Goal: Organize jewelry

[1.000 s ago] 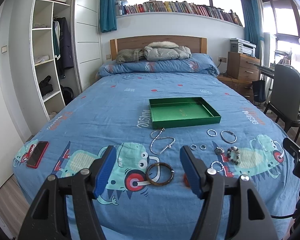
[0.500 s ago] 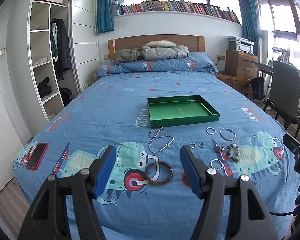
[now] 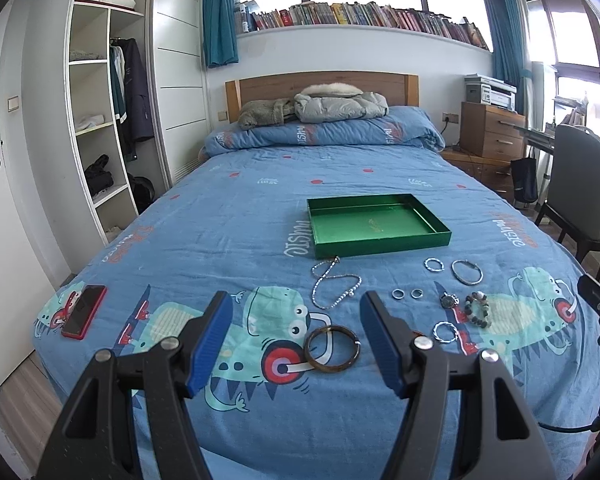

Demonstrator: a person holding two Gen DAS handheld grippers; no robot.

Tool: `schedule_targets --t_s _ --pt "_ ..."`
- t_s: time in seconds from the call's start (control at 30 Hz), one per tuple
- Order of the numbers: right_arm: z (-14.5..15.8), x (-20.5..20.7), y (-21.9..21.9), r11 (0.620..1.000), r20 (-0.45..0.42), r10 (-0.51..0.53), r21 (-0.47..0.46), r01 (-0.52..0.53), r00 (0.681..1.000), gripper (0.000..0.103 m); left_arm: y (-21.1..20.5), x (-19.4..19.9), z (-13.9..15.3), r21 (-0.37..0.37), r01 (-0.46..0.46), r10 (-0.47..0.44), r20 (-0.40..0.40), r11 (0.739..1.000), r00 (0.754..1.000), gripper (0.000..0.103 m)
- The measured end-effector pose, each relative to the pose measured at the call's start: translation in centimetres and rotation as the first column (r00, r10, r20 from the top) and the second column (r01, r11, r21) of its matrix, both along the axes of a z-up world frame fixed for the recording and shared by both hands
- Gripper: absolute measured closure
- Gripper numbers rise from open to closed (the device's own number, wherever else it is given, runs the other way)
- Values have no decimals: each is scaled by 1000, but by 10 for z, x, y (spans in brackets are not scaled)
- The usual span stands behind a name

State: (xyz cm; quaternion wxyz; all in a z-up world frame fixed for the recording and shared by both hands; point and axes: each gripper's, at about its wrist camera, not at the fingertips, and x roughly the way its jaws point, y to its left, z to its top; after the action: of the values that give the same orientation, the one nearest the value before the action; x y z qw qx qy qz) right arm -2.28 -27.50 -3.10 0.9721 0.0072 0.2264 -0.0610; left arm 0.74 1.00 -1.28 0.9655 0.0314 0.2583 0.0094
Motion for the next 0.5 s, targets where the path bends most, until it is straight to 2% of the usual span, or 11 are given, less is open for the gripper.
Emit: schedule_targets --t_s 0.17,0.37,0.5 --pt "-4 2 -2 1000 -22 3 18 -2 1000 0 11 4 -4 -33 -15 14 -29 999 999 39" --pt "-12 4 0 1000 -40 17 19 -16 999 0 19 9 -10 -34 -37 36 -48 999 998 39" --pt "-20 9 2 999 -66 43 24 -41 997 4 24 13 -18 -40 -37 34 -69 998 997 39"
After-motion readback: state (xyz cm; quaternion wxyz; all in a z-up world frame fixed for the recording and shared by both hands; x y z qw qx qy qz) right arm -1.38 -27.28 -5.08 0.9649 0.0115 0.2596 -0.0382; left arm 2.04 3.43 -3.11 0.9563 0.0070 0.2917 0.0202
